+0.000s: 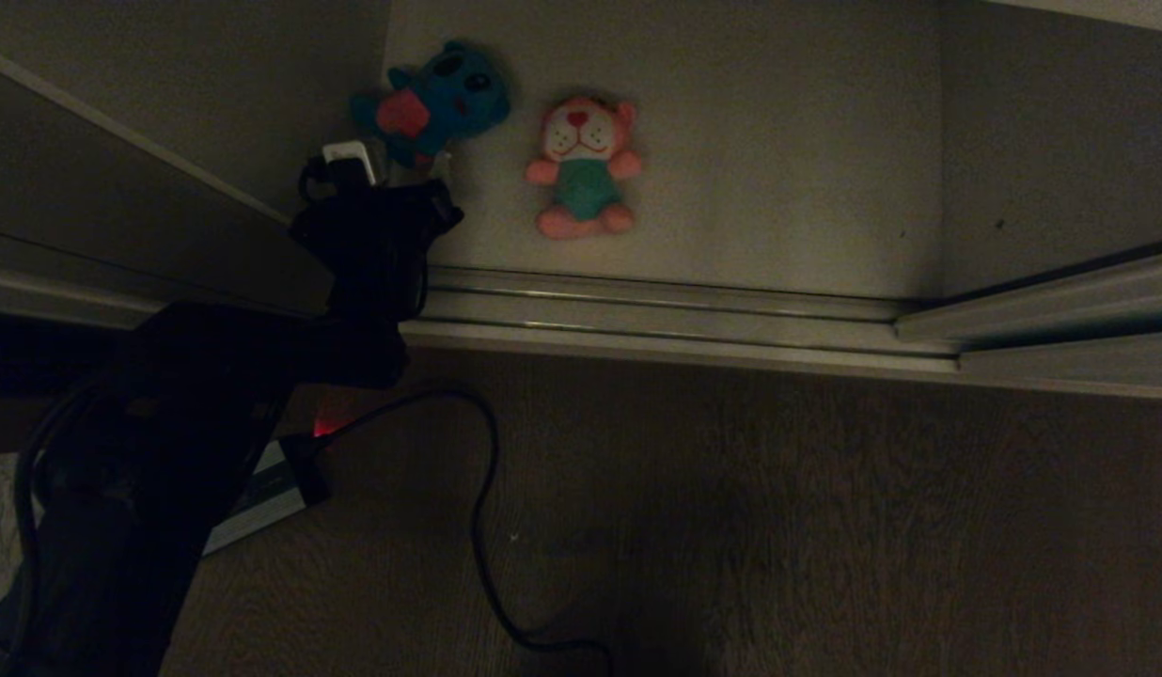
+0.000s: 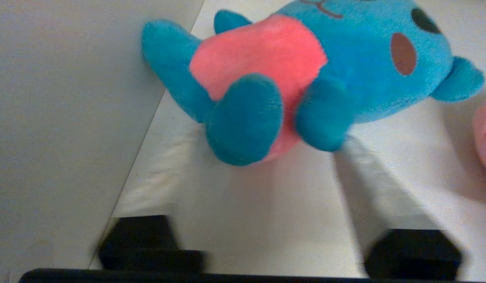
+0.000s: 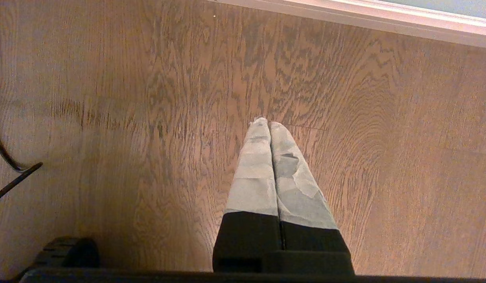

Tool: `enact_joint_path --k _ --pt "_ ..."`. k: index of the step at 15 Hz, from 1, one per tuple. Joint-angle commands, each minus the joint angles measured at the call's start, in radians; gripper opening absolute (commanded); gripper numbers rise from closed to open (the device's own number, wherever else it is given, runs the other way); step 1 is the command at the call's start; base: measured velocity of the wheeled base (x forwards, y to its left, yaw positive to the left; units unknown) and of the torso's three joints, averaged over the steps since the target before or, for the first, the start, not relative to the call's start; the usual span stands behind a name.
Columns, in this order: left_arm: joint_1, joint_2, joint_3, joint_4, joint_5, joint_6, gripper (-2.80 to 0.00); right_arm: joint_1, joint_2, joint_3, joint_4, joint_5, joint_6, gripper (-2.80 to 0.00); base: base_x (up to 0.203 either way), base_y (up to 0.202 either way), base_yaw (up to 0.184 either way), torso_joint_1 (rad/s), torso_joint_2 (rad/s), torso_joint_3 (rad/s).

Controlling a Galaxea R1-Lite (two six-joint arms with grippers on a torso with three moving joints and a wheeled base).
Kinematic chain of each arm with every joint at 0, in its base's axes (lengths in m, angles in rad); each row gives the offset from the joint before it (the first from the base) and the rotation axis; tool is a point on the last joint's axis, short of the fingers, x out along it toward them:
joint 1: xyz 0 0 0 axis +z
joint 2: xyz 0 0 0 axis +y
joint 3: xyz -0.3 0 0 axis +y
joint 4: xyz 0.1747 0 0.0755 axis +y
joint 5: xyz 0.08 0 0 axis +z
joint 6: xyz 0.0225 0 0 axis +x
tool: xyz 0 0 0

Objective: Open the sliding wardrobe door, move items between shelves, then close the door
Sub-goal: Place the blue doll on the higher shelf

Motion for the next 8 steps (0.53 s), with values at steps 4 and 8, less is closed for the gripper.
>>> enact_joint_path --k 4,8 --pt "0.000 0.000 -0.002 -0.002 -0.006 -0.002 -2.80 0.000 0.002 0.003 0.000 0.001 0.000 -2.80 0.000 0.000 0.000 0.000 0.00 0.000" --pt "-0.001 -0.003 -0.001 -0.008 -0.014 -0.011 -2.80 0.000 0.002 0.003 0.000 0.001 0.000 -2.80 0.000 0.000 0.000 0.000 0.00 0.000"
